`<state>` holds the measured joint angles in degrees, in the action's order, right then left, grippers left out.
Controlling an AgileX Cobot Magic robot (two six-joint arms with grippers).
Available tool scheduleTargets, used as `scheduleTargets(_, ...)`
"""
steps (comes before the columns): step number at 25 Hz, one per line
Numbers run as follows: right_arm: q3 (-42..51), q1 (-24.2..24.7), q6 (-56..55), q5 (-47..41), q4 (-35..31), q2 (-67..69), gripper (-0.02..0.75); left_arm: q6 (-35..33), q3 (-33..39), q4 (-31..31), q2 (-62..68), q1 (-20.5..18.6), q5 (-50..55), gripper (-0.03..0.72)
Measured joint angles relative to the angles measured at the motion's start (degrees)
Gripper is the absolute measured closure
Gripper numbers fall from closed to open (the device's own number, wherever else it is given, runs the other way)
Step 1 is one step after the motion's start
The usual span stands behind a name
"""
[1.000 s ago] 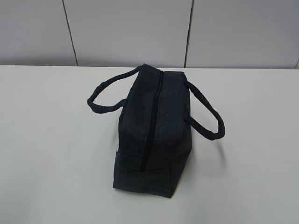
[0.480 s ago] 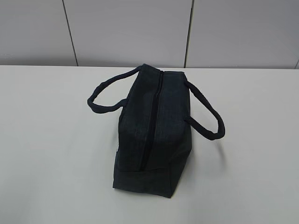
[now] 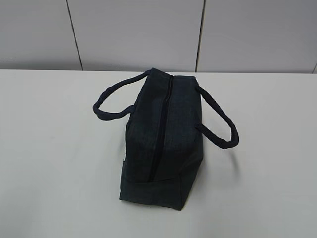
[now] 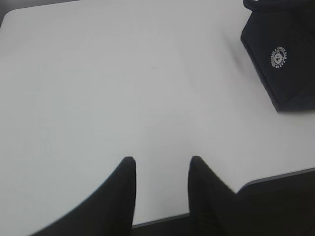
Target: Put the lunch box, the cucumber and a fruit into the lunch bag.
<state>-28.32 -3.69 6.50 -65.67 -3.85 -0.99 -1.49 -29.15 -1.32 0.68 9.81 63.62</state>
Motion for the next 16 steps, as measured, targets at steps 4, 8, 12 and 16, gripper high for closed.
scheduleTargets(4, 0.0, 0.0, 0.0, 0.0, 0.0, 0.0, 0.270, 0.0, 0.0, -0.1, 0.0, 0.0, 0.0, 0.449)
scheduleTargets(8, 0.0, 0.0, 0.0, 0.0, 0.0, 0.0, 0.270, 0.0, 0.0, -0.1, 0.0, 0.0, 0.0, 0.449)
scheduleTargets(12, 0.0, 0.0, 0.0, 0.0, 0.0, 0.0, 0.270, 0.0, 0.0, -0.1, 0.0, 0.0, 0.0, 0.449)
scheduleTargets(16, 0.0, 0.0, 0.0, 0.0, 0.0, 0.0, 0.270, 0.0, 0.0, -0.1, 0.0, 0.0, 0.0, 0.449)
